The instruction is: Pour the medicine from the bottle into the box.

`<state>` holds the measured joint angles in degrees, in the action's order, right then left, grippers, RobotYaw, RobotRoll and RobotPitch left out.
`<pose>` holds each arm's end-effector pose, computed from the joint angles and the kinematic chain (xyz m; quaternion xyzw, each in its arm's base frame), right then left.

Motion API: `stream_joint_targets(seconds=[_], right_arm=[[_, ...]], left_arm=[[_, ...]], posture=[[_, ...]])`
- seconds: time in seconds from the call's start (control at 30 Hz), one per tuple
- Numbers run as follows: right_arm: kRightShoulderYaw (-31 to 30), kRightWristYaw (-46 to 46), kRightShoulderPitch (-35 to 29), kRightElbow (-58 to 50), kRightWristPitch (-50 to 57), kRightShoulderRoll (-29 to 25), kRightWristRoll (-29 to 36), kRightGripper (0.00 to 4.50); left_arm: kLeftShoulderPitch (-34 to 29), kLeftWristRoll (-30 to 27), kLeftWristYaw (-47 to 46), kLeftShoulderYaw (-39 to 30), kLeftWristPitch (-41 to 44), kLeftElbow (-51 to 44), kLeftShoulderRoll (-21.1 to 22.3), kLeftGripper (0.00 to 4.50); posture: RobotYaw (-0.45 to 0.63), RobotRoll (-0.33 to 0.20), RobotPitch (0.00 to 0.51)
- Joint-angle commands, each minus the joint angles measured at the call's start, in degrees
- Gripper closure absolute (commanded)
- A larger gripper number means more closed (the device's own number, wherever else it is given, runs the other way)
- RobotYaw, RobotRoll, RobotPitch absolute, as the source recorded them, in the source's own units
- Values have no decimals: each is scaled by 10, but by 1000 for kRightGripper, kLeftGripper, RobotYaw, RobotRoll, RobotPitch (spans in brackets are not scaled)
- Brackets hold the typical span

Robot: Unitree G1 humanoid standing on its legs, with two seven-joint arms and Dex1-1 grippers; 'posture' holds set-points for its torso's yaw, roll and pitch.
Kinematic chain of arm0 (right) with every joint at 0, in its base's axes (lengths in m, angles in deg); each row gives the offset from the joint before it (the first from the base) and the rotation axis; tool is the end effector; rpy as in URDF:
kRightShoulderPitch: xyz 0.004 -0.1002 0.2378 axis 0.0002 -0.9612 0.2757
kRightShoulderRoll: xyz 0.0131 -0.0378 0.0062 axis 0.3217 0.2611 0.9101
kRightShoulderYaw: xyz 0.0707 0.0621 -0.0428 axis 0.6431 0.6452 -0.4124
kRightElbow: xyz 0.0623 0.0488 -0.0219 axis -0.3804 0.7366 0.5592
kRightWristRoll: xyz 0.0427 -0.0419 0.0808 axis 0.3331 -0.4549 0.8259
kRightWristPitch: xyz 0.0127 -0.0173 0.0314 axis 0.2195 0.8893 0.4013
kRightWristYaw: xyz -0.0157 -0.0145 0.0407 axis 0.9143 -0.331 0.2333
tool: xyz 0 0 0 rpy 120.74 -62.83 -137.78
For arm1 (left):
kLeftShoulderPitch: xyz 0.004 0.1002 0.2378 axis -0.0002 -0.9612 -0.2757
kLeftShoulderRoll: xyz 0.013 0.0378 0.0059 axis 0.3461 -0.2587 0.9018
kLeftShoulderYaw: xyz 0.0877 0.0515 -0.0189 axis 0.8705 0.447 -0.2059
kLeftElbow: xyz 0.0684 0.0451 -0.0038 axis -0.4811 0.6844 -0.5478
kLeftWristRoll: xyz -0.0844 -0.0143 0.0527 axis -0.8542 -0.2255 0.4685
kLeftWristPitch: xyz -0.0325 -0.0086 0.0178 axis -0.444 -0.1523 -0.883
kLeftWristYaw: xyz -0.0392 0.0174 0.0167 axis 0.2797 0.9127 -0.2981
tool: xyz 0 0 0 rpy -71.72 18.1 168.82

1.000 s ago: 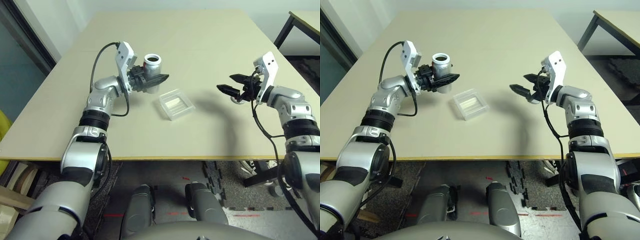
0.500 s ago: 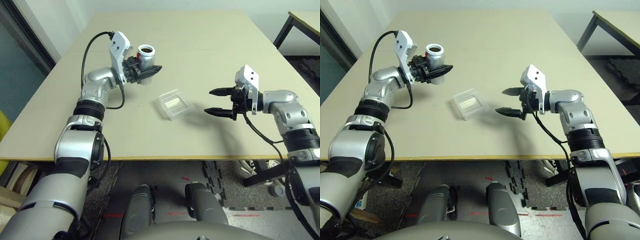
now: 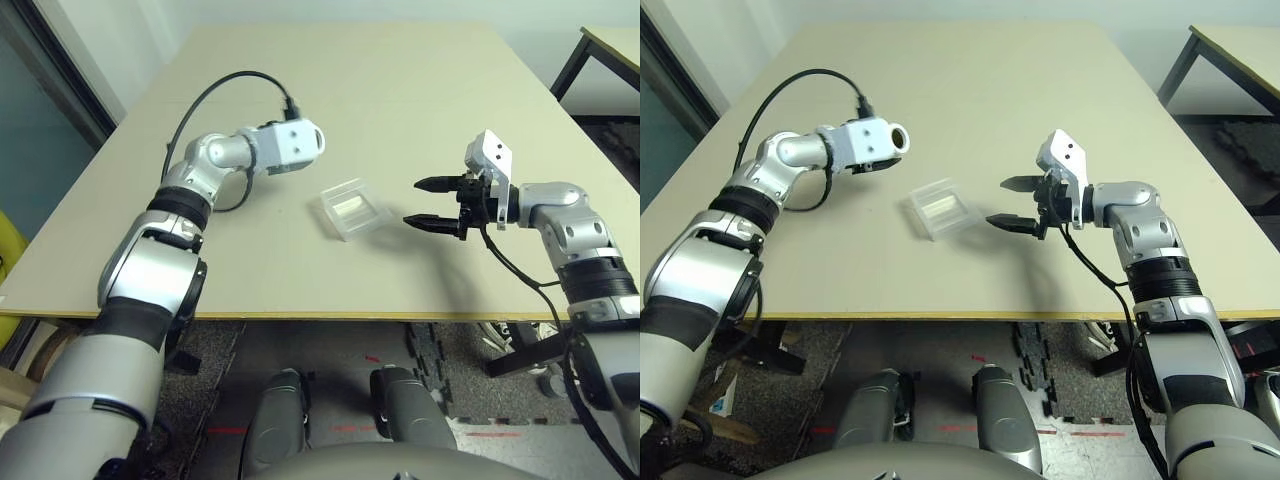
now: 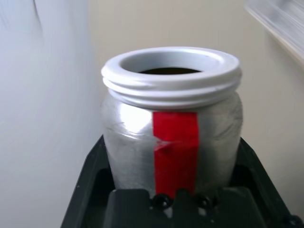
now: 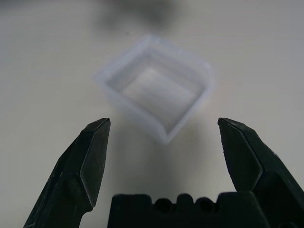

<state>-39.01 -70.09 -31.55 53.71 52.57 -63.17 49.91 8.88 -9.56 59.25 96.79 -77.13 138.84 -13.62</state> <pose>0.3191 -0.2419 0.1542 -0.1248 0.0957 0.5334 0.8311 0.3680 0.1252 0.2289 0.7482 -0.1695 -0.3721 0.5225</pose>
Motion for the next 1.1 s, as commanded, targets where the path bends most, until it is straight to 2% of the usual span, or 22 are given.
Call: stream_joint_targets(seconds=[0.03, 0.07, 0.17, 0.23, 0.37, 0.57, 0.7, 0.83, 0.93, 0.97, 1.03, 1.1], right_arm=[[14, 4, 18, 17, 7, 7, 13, 0], [15, 5, 21, 21, 8, 9, 14, 0], [24, 16, 36, 34, 10, 23, 22, 0], [30, 22, 43, 38, 13, 30, 26, 0], [39, 36, 42, 34, 19, 43, 37, 0], [40, 40, 26, 23, 22, 40, 43, 0], [37, 37, 24, 23, 22, 34, 42, 0], [22, 25, 25, 33, -4, 22, 23, 0], [16, 16, 27, 43, -24, 19, 12, 0], [14, 13, 27, 46, -31, 18, 9, 0], [8, 6, 29, 51, -45, 15, 0, 0], [4, -1, 31, 56, -55, 14, -7, 0]], left_arm=[[55, 173, -147, 140, -35, 29, -18, 1858], [66, 200, -176, 165, -31, 38, -24, 1858], [101, 332, -286, 293, -16, 56, -55, 1858], [111, 369, -325, 333, -9, 71, -68, 1858], [139, 384, -351, 347, 23, 97, -95, 1858], [143, 355, -330, 316, 35, 112, -109, 1858], [131, 301, -272, 262, 22, 117, -101, 1858], [110, 216, -168, 180, -1, 119, -86, 1858], [77, 49, 18, 22, 15, 123, -79, 1858], [70, 14, 61, -13, 21, 120, -78, 1858], [53, -107, 180, -131, 88, 114, -82, 1858], [43, -193, 253, -219, 150, 104, -82, 1858]], posture=[[-184, 0, 0], [-186, 0, 0], [-210, 0, 0], [-221, 0, 0], [-236, 0, 0], [-242, 0, 3], [-234, 0, 7], [-219, 0, 12], [-213, 0, 13], [-213, 0, 13], [-204, 0, 15], [-204, 0, 15]])
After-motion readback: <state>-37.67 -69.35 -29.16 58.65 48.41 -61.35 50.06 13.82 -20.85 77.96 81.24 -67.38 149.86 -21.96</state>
